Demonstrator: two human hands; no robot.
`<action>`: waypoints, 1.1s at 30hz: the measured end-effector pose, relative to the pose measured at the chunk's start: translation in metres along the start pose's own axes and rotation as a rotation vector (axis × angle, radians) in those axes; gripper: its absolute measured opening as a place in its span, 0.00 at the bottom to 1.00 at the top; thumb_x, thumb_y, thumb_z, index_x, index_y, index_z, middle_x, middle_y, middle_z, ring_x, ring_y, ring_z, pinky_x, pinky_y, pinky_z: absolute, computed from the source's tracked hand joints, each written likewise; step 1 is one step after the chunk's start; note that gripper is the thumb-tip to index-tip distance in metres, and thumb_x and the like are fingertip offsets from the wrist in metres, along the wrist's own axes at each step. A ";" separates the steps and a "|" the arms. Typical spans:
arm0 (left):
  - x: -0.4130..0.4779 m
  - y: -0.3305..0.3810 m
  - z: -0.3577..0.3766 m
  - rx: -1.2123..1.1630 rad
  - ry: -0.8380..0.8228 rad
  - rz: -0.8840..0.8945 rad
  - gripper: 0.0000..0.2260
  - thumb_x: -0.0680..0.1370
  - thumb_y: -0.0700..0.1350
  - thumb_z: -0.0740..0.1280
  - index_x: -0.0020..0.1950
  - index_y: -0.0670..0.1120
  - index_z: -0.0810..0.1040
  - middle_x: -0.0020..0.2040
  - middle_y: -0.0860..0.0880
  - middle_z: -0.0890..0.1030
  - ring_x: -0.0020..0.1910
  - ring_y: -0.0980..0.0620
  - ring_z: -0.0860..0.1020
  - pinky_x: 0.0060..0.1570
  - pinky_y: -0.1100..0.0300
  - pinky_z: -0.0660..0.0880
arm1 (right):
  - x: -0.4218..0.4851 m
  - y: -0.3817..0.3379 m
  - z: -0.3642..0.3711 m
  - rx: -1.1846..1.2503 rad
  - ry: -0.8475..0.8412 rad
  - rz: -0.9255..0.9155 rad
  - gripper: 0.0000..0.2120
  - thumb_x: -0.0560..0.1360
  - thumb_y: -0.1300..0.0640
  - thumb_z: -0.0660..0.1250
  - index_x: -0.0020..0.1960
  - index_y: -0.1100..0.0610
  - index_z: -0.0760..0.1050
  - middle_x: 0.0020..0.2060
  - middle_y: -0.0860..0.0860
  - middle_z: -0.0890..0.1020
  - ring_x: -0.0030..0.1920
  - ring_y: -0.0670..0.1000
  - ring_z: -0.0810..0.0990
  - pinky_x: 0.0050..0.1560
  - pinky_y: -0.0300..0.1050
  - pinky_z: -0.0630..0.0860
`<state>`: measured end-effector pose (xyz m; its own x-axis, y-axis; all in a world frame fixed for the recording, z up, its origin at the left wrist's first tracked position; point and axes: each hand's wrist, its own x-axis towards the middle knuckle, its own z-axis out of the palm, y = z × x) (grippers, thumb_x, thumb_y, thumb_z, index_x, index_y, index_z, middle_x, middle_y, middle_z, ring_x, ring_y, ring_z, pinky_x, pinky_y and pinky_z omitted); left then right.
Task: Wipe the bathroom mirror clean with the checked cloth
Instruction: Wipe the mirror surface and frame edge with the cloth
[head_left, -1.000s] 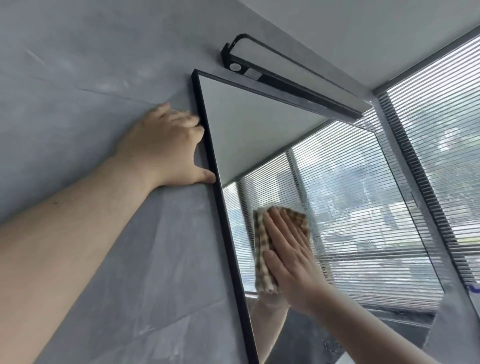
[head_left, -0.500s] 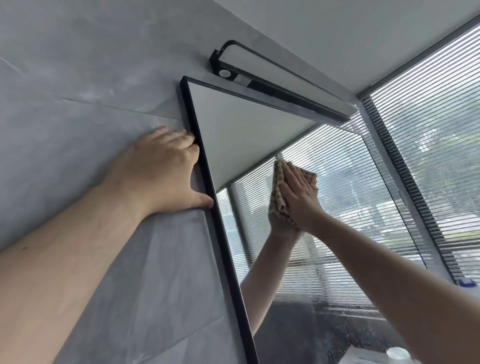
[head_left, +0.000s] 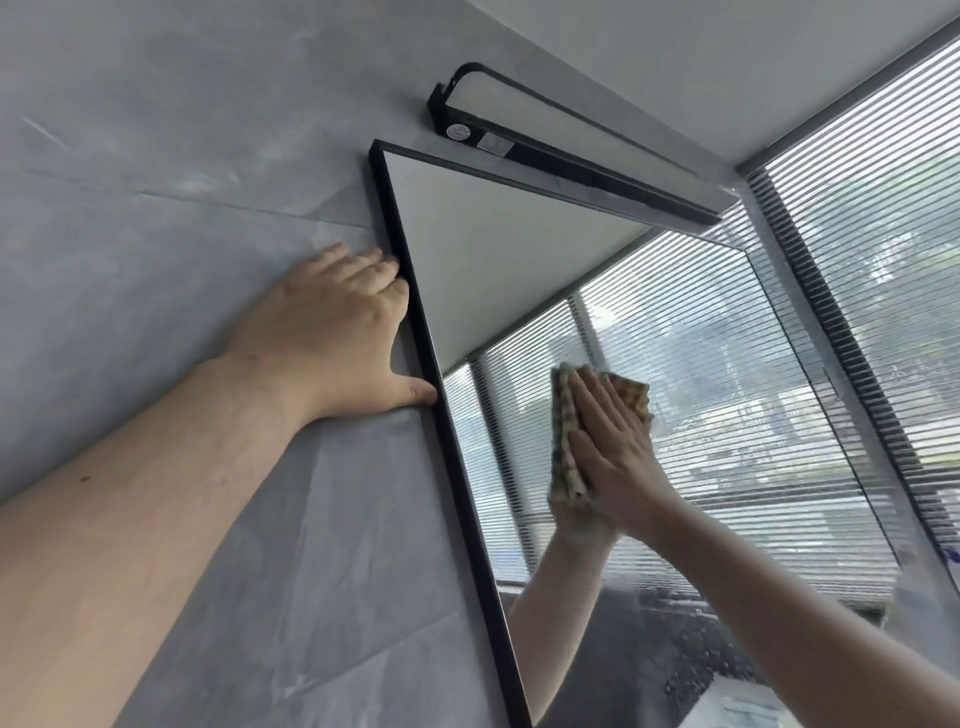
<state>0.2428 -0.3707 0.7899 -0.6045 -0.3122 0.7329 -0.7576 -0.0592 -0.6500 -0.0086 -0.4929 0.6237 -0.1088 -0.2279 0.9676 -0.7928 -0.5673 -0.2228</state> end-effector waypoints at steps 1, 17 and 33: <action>0.000 0.000 0.000 0.002 -0.004 0.000 0.52 0.66 0.77 0.57 0.77 0.40 0.63 0.79 0.43 0.62 0.79 0.47 0.57 0.78 0.51 0.48 | -0.019 -0.004 0.003 -0.017 0.009 -0.057 0.27 0.81 0.41 0.43 0.79 0.42 0.48 0.80 0.45 0.53 0.80 0.46 0.47 0.79 0.58 0.48; -0.009 0.014 0.006 0.076 -0.112 -0.040 0.60 0.62 0.81 0.49 0.81 0.40 0.51 0.82 0.42 0.51 0.81 0.46 0.47 0.79 0.48 0.41 | -0.010 -0.008 -0.003 -0.079 -0.046 -0.185 0.26 0.83 0.46 0.45 0.80 0.48 0.48 0.80 0.49 0.52 0.80 0.47 0.46 0.79 0.51 0.48; -0.010 0.014 0.008 0.018 -0.085 -0.037 0.59 0.63 0.80 0.51 0.81 0.40 0.50 0.82 0.43 0.50 0.81 0.47 0.47 0.79 0.48 0.42 | 0.067 -0.052 -0.014 -0.099 -0.084 -0.256 0.29 0.80 0.39 0.41 0.79 0.41 0.43 0.80 0.42 0.46 0.79 0.44 0.41 0.78 0.43 0.39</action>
<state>0.2402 -0.3762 0.7713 -0.5525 -0.3883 0.7375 -0.7740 -0.0894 -0.6269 0.0166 -0.4677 0.7022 0.1487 -0.1543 0.9768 -0.8432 -0.5358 0.0438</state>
